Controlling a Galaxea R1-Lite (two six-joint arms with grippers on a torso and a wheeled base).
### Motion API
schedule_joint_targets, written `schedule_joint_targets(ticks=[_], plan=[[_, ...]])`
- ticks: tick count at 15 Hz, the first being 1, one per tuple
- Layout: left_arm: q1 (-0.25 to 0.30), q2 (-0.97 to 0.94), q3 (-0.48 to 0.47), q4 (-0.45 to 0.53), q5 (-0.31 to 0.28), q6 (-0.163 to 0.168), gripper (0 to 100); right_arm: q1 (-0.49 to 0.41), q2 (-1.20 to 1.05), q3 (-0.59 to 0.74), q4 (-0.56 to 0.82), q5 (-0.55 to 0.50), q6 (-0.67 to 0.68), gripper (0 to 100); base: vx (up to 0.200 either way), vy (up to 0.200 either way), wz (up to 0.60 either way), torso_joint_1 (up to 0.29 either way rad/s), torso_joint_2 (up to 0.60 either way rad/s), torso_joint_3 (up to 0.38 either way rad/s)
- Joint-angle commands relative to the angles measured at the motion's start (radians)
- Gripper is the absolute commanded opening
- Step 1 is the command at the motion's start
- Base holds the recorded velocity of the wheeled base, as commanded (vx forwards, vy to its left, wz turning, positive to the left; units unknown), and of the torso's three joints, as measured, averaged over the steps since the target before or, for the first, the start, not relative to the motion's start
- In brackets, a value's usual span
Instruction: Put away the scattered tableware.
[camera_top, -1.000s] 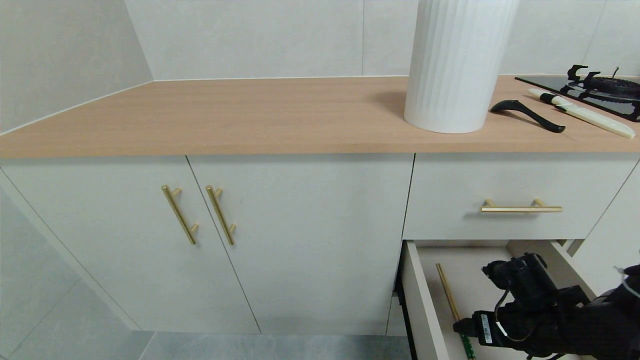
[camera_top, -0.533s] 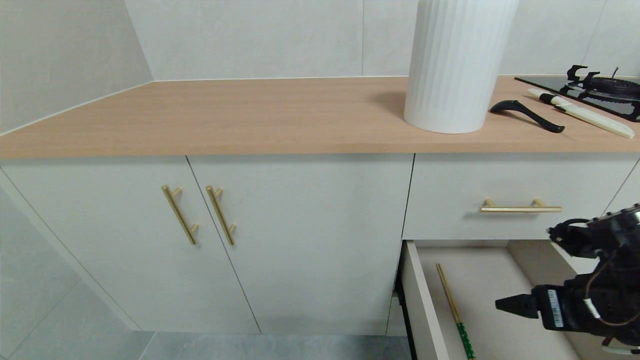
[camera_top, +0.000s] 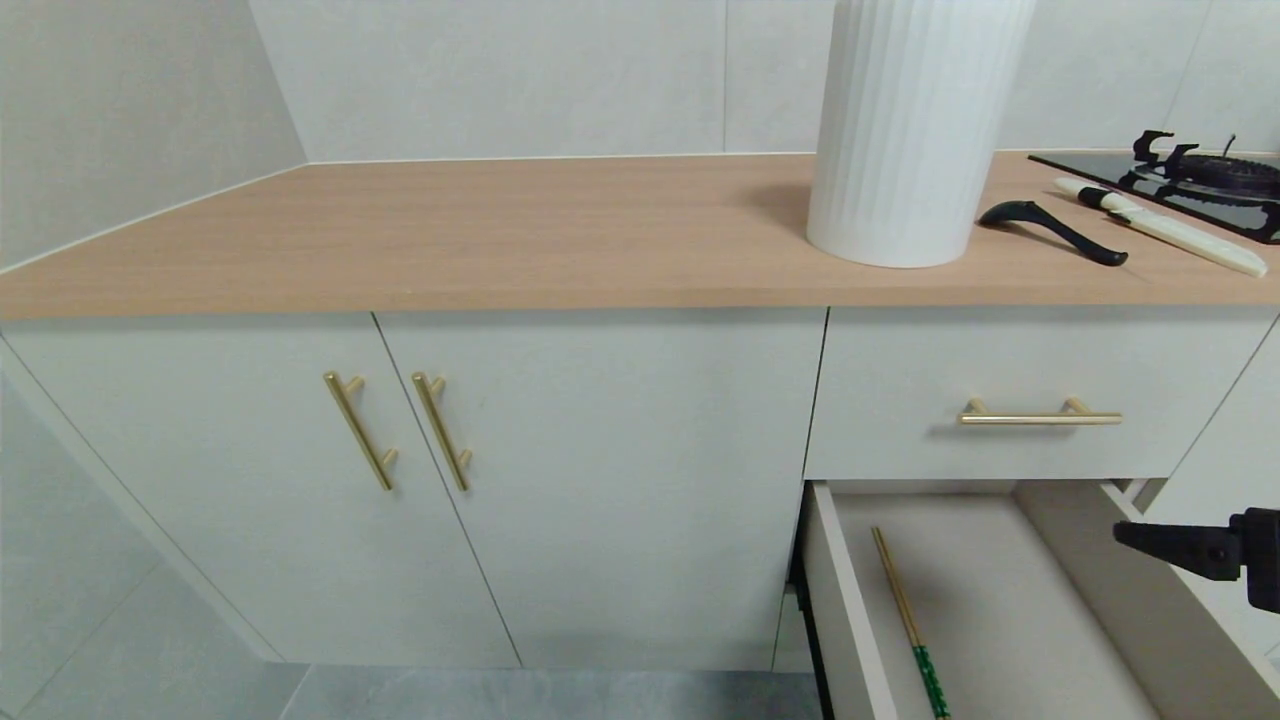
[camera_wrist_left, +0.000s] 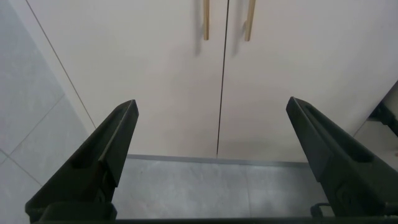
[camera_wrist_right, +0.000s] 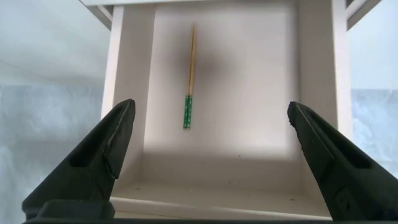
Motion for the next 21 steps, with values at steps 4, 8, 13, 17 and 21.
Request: schedule_joint_targets(ticks=[4,8,13,17,21], plan=[[0.001,0.001,0.0,-0.001,0.0,-0.001,100,-0.002,-0.019,0.012,-0.004,0.0,-0.02,100,0.0,0.0,0.0,0.068,-0.23,-0.245],[0.001,0.001,0.0,-0.001,0.0,0.001,100,0.001,-0.016,0.018,-0.004,0.0,-0.021,100,0.0,0.0,0.0,0.129,-0.51,-0.31],[0.001,0.001,0.0,-0.001,0.0,-0.001,100,0.001,-0.011,0.022,-0.007,0.001,-0.021,100,0.0,0.0,0.0,0.172,-0.47,-0.296],[0.001,0.001,0.0,-0.001,0.0,-0.001,100,0.003,-0.01,0.022,-0.007,0.001,-0.021,100,0.0,0.0,0.0,0.195,-0.48,-0.29],[0.001,0.001,0.0,-0.001,0.0,-0.001,100,0.004,-0.011,0.024,-0.007,0.001,-0.021,100,0.0,0.0,0.0,0.212,-0.49,-0.284]])
